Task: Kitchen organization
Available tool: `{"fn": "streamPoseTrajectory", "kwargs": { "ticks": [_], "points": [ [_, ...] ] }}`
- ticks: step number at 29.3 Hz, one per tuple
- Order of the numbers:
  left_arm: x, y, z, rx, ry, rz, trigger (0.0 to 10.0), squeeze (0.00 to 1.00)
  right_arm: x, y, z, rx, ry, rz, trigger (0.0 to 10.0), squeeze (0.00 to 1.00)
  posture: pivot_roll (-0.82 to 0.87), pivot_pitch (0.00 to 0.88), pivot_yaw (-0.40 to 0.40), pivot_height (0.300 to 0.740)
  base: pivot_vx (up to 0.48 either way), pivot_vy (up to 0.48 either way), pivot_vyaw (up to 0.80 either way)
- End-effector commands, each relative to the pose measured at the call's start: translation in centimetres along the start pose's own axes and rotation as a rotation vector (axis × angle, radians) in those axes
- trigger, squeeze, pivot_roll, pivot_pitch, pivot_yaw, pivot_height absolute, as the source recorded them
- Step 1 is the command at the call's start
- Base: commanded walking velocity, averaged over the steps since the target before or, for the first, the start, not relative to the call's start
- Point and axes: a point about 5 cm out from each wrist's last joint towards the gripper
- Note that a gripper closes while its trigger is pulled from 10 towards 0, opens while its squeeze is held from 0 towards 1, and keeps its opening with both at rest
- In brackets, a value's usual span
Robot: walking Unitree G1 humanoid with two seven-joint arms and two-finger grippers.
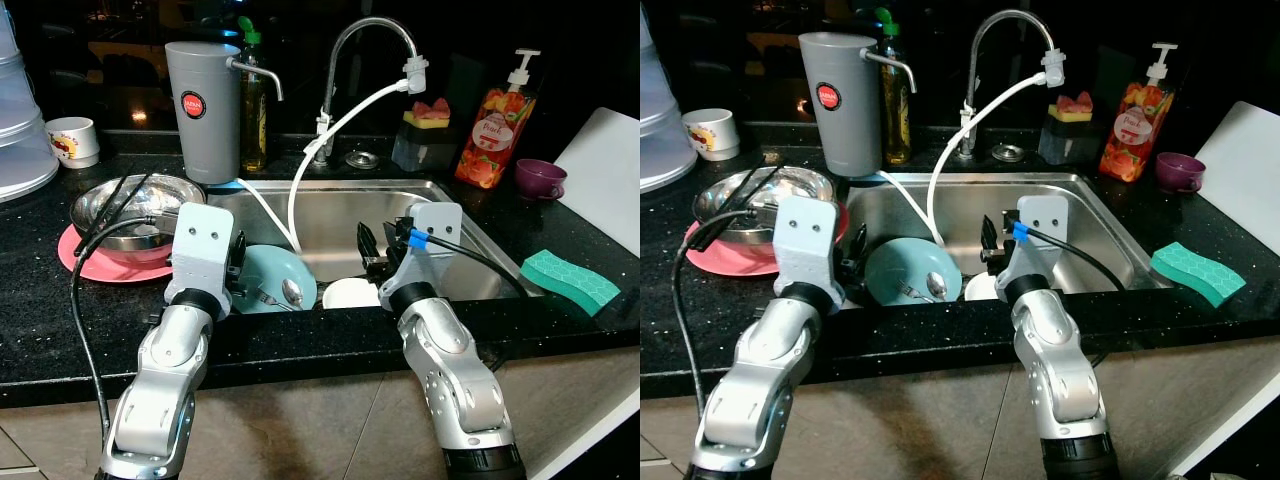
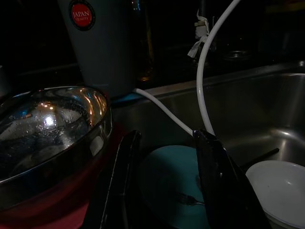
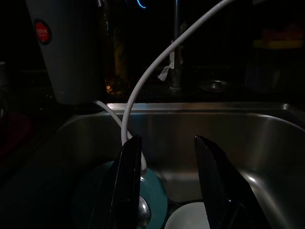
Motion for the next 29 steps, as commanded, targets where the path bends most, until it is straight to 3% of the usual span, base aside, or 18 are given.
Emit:
{"fn": "streamPoseTrajectory", "kwargs": {
  "ticks": [1,9,18,29],
  "points": [
    [-0.3,0.1,0.0,0.003,-0.003,-0.008,10.0,0.0,-0.2,0.0,0.2,-0.005,-0.001,-0.002,10.0,0.0,0.17,0.117,-0.096,0.74,0.0,0.0,0.0],
    [-0.6,0.1,-0.5,0.028,-0.035,-0.019,10.0,0.0,-0.1,-0.1,0.1,0.003,0.0,-0.001,10.0,0.0,0.17,0.114,-0.092,0.74,0.0,0.0,0.0],
    [-0.5,-0.8,-3.1,0.149,-0.109,-0.003,10.0,0.0,-0.1,0.0,0.3,-0.001,0.003,0.001,10.0,0.0,0.17,0.106,-0.088,0.74,0.0,0.0,0.0],
    [0.2,-1.4,-5.2,0.276,-0.08,0.012,10.0,0.0,0.0,-0.4,0.3,0.004,0.006,0.008,10.0,0.0,0.17,0.089,-0.097,0.74,0.0,0.0,0.0]
  ]
}}
Point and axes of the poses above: a point about 5 cm out from each wrist's last joint towards the gripper, its own y axis pointing back from the gripper into the wrist, its own x axis along the axis of the wrist's last joint, z = x × y, and after that the axes turned 4 degrees about -y, right-handed
